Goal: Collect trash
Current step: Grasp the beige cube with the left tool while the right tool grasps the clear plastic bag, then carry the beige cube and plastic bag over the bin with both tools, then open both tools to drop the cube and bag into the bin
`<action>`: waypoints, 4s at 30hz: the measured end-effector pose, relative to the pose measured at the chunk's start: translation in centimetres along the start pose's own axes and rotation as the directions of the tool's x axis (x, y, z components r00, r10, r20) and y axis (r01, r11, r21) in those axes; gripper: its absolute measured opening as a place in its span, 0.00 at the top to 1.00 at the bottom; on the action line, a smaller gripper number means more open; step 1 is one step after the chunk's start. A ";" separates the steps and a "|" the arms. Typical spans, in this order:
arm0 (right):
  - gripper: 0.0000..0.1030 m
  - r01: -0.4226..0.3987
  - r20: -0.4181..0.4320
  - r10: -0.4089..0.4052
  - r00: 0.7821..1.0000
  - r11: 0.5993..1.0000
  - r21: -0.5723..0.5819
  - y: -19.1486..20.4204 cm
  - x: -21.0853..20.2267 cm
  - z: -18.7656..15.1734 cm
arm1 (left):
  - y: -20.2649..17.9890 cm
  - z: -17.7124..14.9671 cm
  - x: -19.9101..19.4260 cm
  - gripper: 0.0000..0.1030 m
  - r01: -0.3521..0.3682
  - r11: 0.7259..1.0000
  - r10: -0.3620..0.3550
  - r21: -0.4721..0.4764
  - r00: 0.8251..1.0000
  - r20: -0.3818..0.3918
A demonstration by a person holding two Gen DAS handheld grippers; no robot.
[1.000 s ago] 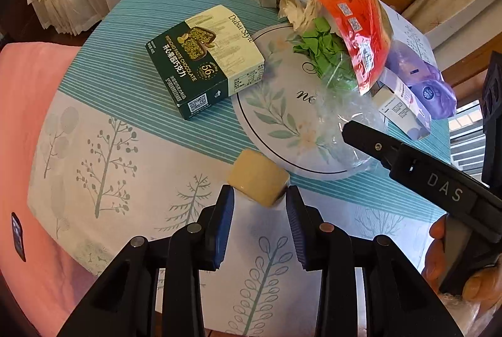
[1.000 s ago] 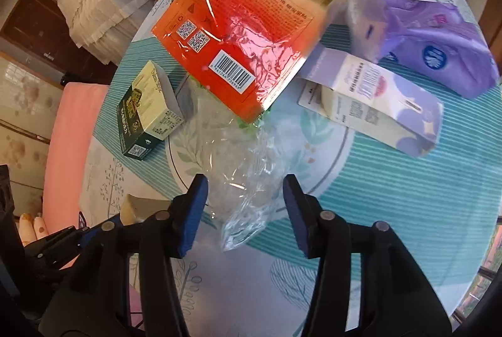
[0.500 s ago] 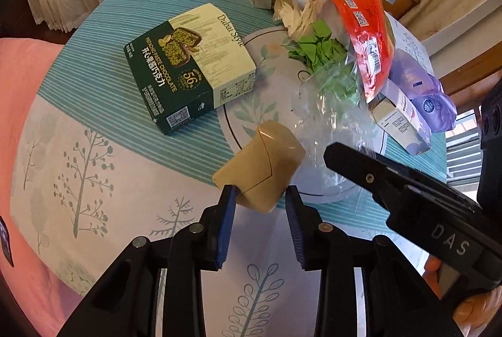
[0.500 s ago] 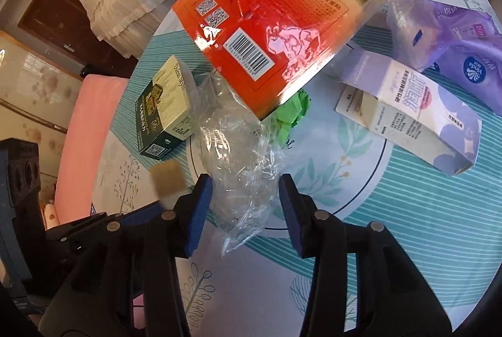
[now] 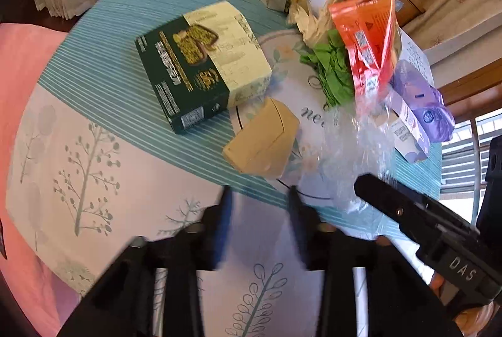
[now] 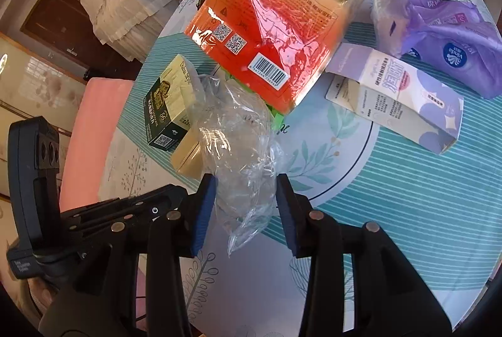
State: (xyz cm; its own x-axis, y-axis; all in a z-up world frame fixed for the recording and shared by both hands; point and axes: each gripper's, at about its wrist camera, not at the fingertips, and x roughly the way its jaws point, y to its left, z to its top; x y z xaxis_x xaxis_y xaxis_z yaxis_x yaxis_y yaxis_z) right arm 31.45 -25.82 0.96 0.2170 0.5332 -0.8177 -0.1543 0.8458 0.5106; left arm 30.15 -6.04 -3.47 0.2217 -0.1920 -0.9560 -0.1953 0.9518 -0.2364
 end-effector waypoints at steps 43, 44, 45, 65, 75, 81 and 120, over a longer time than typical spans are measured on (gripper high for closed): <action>0.66 0.036 -0.055 -0.035 0.998 0.999 0.020 6.1 -2.6 -10.7 | 6.6 -9.9 -8.4 0.51 -0.004 0.984 -0.006 0.180 0.998 0.055; 0.66 0.040 -0.053 -0.039 0.998 0.999 0.020 6.8 -2.7 -11.6 | 6.8 -10.7 -8.6 0.51 -0.001 0.983 -0.010 0.186 0.998 0.057; 0.66 0.046 -0.049 -0.045 0.998 0.999 0.021 7.6 -2.8 -12.7 | 7.6 -11.8 -9.5 0.51 0.004 0.981 -0.017 0.195 0.998 0.063; 0.66 0.233 -0.164 -0.223 0.961 0.972 0.044 17.1 4.4 -34.4 | 21.5 -27.1 -6.8 0.51 0.027 0.975 -0.024 0.219 1.000 -0.015; 0.66 0.393 -0.243 -0.375 0.895 0.919 0.027 11.0 16.2 -39.8 | 23.3 -31.0 7.7 0.51 0.036 0.983 -0.016 0.180 0.994 -0.111; 0.66 0.431 -0.283 -0.401 0.871 0.901 0.047 6.5 22.8 -42.0 | 24.1 -32.8 16.0 0.51 -0.002 0.984 0.027 0.177 0.990 -0.139; 0.52 0.318 -0.186 -0.288 0.940 0.934 0.163 8.8 13.3 -37.9 | 20.3 -30.7 -2.8 0.15 0.054 0.983 -0.058 0.176 0.998 0.016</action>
State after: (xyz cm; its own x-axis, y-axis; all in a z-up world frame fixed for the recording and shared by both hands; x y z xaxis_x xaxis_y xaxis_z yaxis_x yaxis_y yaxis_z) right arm -3.55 -11.89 -15.46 0.0690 0.2549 -0.9645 0.0818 0.9621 0.2601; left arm -3.73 6.48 -10.87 0.2476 -0.2427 -0.9380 -0.0123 0.9673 -0.2535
